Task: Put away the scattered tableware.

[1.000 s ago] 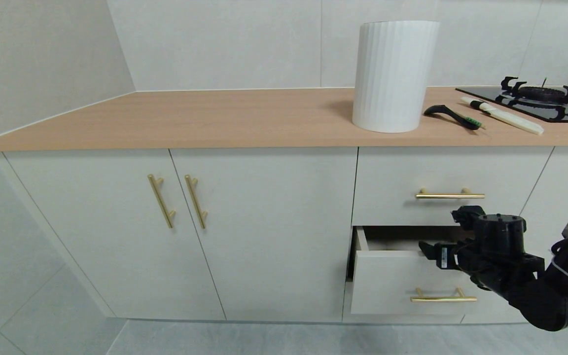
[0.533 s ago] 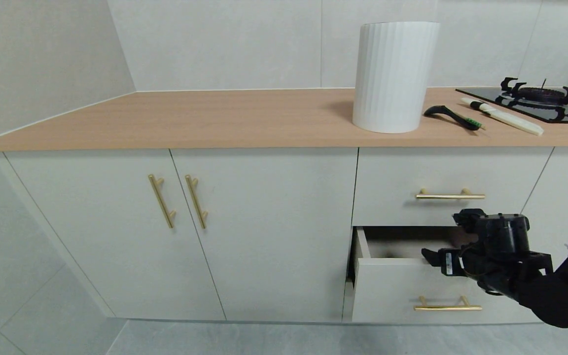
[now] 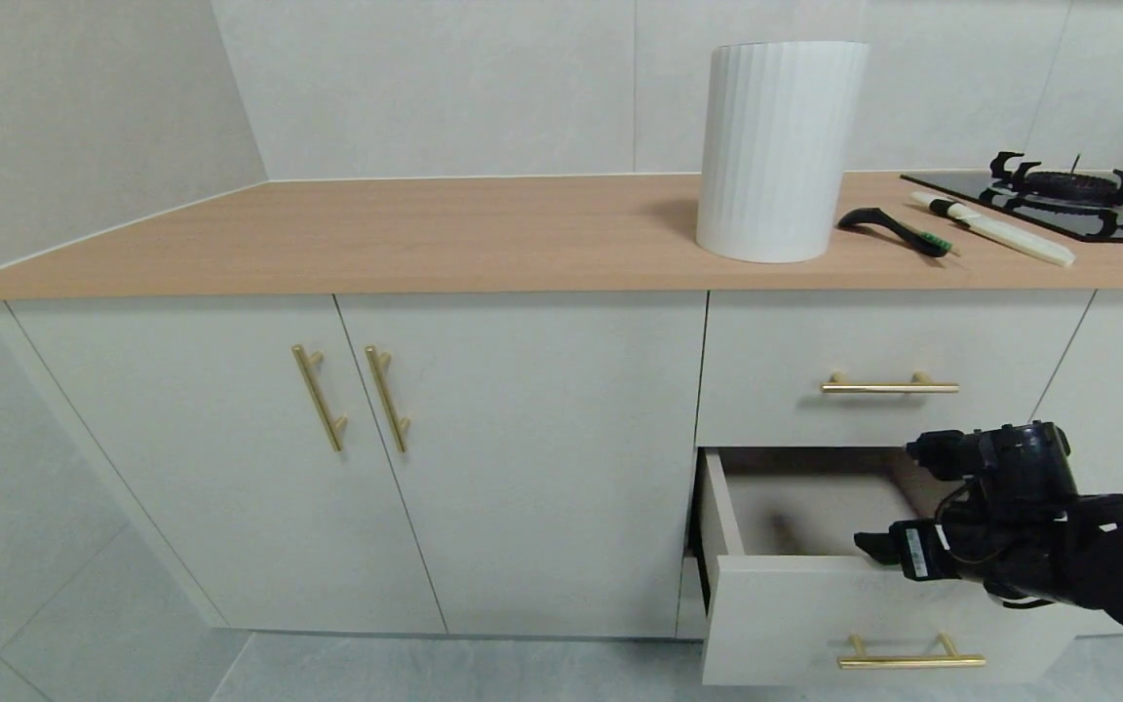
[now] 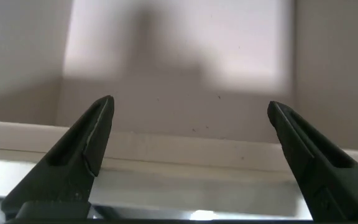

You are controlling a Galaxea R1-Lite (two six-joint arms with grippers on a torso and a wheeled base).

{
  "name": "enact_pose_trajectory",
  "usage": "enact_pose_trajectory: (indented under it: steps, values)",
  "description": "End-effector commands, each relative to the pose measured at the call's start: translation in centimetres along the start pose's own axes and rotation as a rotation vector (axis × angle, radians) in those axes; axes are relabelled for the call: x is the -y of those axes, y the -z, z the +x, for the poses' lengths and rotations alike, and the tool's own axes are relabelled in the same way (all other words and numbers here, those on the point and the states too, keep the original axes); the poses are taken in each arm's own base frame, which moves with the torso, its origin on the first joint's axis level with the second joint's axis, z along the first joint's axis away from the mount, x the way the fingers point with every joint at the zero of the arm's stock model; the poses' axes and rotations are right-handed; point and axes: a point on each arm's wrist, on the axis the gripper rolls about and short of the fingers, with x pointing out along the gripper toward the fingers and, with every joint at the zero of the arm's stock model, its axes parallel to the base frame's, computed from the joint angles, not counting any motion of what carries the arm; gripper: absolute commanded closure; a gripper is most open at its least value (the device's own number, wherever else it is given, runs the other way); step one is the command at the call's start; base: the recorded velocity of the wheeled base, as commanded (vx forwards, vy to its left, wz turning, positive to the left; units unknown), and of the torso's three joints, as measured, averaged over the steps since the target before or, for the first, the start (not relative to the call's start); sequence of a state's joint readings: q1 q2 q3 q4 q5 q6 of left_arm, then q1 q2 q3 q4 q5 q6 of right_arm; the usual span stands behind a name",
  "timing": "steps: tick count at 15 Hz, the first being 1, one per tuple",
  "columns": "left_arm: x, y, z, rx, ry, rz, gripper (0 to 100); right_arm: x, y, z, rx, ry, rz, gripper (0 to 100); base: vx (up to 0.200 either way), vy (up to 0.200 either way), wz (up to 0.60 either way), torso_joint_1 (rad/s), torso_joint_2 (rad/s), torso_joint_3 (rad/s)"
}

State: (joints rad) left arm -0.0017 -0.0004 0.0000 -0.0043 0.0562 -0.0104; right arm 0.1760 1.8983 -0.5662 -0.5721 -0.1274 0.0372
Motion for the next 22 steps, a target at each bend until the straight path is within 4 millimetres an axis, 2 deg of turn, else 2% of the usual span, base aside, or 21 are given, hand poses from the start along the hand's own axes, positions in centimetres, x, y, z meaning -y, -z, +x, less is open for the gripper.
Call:
enact_pose_trajectory:
  steps: [1,11,14,18,21,22]
  values:
    - [0.0,0.0,0.0,0.0,-0.001,0.0,0,0.2,-0.7,-1.9,0.016,-0.001,-0.026,0,0.0,0.0,0.0,0.0,0.0,0.0]
    - [0.0,0.0,0.0,0.0,-0.001,0.0,0,0.3,1.7,-6.6,-0.255,-0.036,-0.284,0,0.0,0.0,0.0,0.0,0.0,0.0]
    - [0.0,0.0,0.0,0.0,-0.001,0.0,0,-0.1,3.0,-7.9,-0.379,-0.075,-0.388,0,0.0,0.0,0.0,0.0,0.0,0.0]
    - [0.0,0.0,0.0,0.0,-0.001,0.0,0,-0.8,4.0,-9.6,-0.46,-0.119,-0.476,0,0.0,0.0,0.0,0.0,0.0,0.0]
    - [0.0,0.0,0.0,0.0,-0.001,0.0,0,-1.0,4.0,-9.6,-0.467,-0.125,-0.485,0,0.0,0.0,0.0,0.0,0.0,0.0]
    - [0.0,0.0,0.0,0.0,-0.001,0.0,0,-1.1,3.4,-9.4,-0.447,-0.119,-0.475,0,0.0,0.0,0.0,0.0,0.0,0.0]
